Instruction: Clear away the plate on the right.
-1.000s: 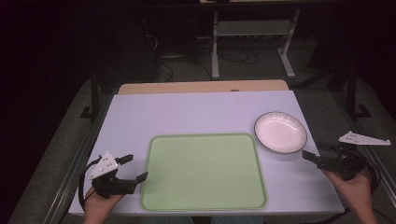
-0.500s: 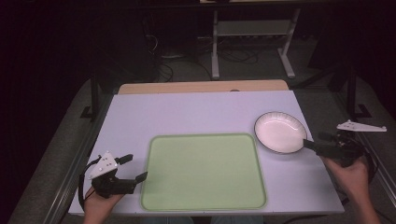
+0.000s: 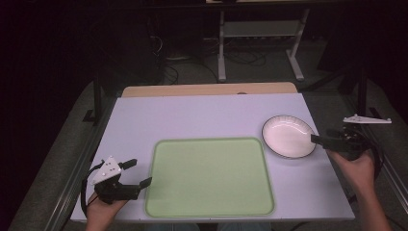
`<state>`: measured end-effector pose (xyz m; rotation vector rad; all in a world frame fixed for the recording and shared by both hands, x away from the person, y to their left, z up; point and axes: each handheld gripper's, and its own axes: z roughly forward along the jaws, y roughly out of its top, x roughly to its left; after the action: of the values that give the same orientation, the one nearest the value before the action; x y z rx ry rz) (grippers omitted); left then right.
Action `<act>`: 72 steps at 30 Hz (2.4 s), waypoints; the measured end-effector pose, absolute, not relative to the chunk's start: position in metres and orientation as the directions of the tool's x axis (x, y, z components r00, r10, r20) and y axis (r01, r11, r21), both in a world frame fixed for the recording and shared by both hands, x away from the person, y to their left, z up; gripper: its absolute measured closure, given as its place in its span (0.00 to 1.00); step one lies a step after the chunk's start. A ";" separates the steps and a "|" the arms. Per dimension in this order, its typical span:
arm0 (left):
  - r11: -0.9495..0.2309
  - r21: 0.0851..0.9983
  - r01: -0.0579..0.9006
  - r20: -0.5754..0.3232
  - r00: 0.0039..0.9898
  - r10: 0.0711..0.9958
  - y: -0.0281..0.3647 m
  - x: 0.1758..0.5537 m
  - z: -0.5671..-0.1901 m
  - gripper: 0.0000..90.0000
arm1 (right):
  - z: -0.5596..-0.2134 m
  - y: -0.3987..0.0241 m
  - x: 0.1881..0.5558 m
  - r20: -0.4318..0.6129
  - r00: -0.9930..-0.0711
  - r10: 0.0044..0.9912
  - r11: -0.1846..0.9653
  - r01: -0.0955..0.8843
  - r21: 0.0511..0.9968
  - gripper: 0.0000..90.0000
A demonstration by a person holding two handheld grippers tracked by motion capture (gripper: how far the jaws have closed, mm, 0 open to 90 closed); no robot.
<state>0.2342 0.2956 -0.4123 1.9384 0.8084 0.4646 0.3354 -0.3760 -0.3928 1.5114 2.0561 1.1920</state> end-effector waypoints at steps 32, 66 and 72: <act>-0.324 0.880 0.347 -0.018 0.707 0.707 0.297 0.235 -0.413 0.17 | -0.415 -0.383 0.388 0.373 -0.188 0.909 -0.095 0.777 0.622 0.39; -0.326 0.880 0.345 -0.016 0.708 0.706 0.297 0.235 -0.412 0.17 | -0.453 -0.390 0.387 0.526 -0.043 0.849 -0.264 0.829 0.493 0.88; -0.328 0.880 0.344 -0.014 0.709 0.705 0.297 0.235 -0.412 0.17 | -0.458 -0.395 0.384 0.600 -0.012 0.800 -0.339 0.817 0.467 0.90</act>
<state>0.2348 0.2970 -0.4123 1.9368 0.8090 0.4638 0.3841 -0.3953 -0.4583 2.2229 1.8183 1.3239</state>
